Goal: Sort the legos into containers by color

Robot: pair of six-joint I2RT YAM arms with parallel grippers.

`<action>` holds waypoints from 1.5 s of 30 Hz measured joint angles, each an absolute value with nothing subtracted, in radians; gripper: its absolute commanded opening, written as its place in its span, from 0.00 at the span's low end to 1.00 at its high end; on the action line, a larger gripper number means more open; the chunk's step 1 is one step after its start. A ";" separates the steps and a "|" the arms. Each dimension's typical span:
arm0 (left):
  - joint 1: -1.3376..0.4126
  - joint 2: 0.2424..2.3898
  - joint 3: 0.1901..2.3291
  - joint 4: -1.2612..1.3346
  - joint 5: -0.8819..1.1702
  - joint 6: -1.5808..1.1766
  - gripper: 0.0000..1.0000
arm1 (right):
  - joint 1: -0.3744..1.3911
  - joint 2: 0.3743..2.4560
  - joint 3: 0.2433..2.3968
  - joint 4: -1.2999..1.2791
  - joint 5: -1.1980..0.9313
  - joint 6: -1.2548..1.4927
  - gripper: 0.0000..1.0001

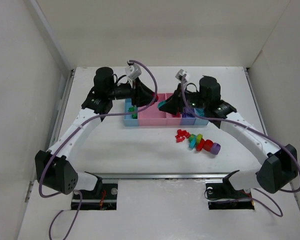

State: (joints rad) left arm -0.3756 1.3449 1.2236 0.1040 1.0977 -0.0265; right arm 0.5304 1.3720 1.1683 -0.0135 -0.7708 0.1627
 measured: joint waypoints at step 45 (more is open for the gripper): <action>-0.611 1.713 1.339 0.026 0.305 0.007 0.00 | 0.151 1.540 1.178 -0.369 0.029 0.260 0.80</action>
